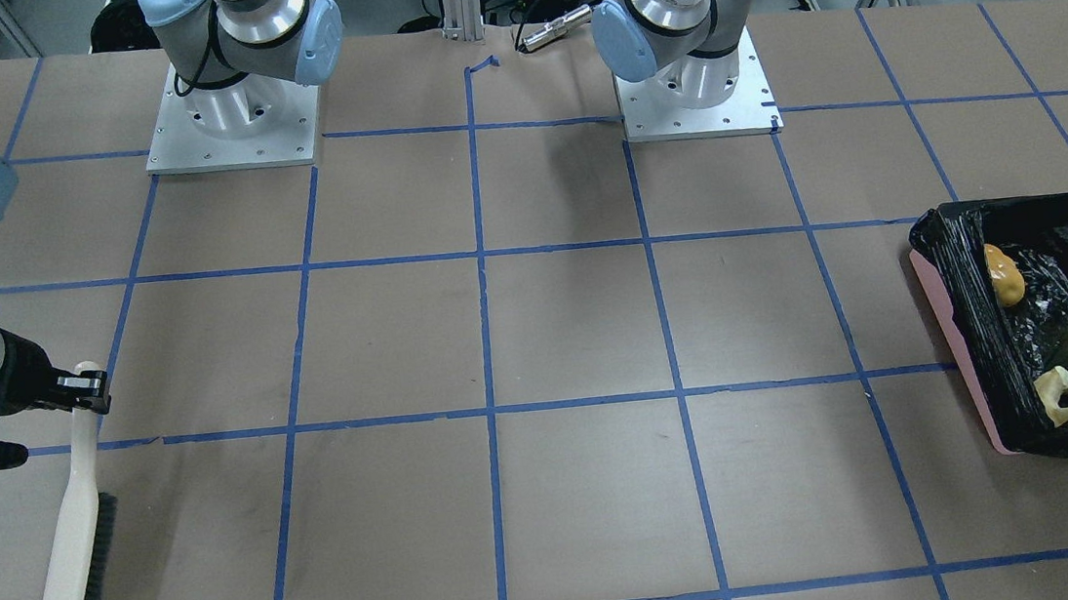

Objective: Sweep and dump trash into bin
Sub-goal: 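Tilt the dustpan with the left gripper to dump items into the black bin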

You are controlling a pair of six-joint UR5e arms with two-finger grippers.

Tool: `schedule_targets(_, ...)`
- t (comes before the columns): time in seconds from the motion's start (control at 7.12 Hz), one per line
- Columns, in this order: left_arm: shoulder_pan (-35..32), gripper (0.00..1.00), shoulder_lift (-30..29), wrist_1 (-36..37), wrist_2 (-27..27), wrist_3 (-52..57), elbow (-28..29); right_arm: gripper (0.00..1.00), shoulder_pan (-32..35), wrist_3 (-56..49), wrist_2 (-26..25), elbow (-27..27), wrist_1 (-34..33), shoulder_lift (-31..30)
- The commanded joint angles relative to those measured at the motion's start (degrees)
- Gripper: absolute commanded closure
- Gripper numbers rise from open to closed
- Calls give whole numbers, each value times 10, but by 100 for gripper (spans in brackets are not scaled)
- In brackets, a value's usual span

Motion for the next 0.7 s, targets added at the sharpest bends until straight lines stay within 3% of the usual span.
schedule_targets(0.0,0,100,-6,-71,-111,-92,4,79,0,-1,-1,10,0,0)
schedule_targets(0.14,0,100,-19,-140,-167,-196,-1,39,0,-1,-12,11,0,0)
schedule_targets(0.56,-26,100,-56,-276,-195,-331,-4,23,0,0,-14,11,-5,-1)
